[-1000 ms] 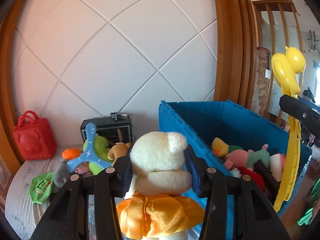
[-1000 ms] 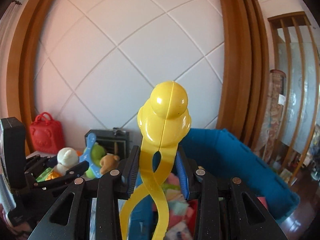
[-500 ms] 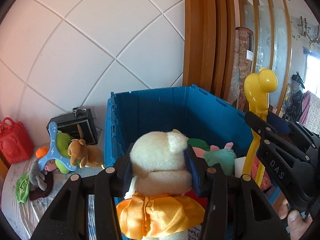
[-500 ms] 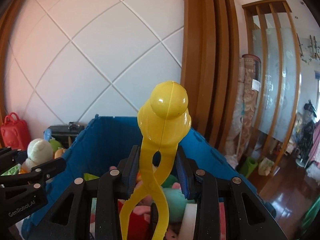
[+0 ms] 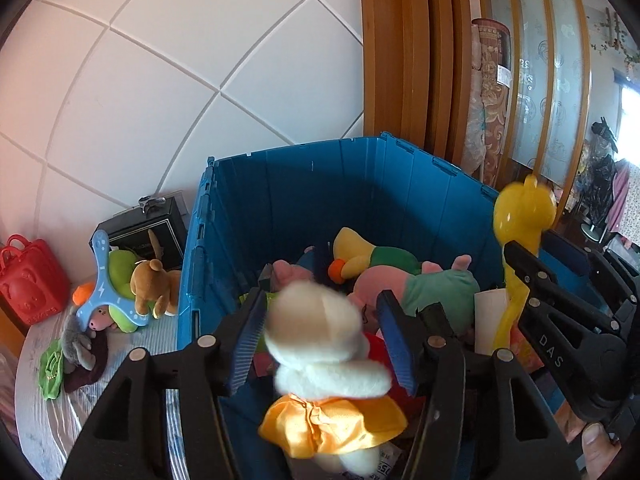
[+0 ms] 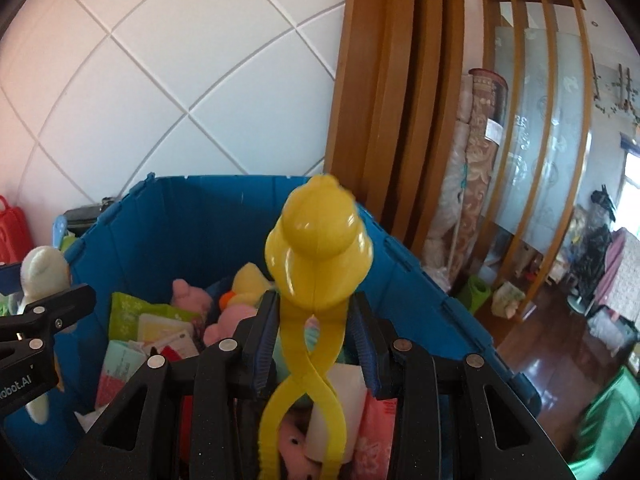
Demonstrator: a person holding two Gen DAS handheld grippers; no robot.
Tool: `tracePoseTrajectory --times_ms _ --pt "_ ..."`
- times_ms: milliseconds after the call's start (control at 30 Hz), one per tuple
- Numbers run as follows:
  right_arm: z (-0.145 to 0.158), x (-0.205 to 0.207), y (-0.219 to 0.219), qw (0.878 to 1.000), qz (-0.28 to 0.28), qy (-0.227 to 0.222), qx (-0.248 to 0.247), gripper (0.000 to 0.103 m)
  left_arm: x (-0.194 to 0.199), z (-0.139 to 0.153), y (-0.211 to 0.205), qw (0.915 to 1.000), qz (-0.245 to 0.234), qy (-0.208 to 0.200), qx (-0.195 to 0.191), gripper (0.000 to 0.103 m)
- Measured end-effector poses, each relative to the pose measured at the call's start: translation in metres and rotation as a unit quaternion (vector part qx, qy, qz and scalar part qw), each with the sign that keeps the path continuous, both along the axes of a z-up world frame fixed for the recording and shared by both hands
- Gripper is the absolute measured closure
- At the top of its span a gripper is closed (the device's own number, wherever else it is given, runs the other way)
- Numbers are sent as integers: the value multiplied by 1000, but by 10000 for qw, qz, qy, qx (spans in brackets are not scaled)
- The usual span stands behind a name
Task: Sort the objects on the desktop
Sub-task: 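Open both grippers over the crate to drop the plush and clip, then withdraw both grippers and reach toward the green cloth and grey plush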
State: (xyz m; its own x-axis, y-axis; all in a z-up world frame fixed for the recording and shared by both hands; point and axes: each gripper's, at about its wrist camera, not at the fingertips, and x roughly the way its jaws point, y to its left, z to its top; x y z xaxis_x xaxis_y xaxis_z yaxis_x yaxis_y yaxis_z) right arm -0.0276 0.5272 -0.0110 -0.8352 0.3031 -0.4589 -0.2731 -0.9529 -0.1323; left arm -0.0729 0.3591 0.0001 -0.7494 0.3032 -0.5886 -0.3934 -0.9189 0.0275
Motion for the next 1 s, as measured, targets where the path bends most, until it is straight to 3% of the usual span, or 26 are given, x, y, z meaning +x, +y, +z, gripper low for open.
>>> tracePoseTrajectory --times_ms 33,100,300,600,1000 --pt "-1 1 0 10000 -4 -16 10 52 1 0 0 10000 -11 -12 11 44" --pt "-2 4 2 10000 -15 -4 -10 25 3 1 -2 10000 -15 7 47 36" --pt "2 18 3 9999 -65 121 -66 0 15 5 -16 9998 21 157 149 30" --pt "9 53 -19 9991 97 360 -199 0 39 22 -92 9934 255 717 856 29" --pt "20 71 -109 9890 1198 811 -309 0 28 -18 -224 9859 1543 242 601 29"
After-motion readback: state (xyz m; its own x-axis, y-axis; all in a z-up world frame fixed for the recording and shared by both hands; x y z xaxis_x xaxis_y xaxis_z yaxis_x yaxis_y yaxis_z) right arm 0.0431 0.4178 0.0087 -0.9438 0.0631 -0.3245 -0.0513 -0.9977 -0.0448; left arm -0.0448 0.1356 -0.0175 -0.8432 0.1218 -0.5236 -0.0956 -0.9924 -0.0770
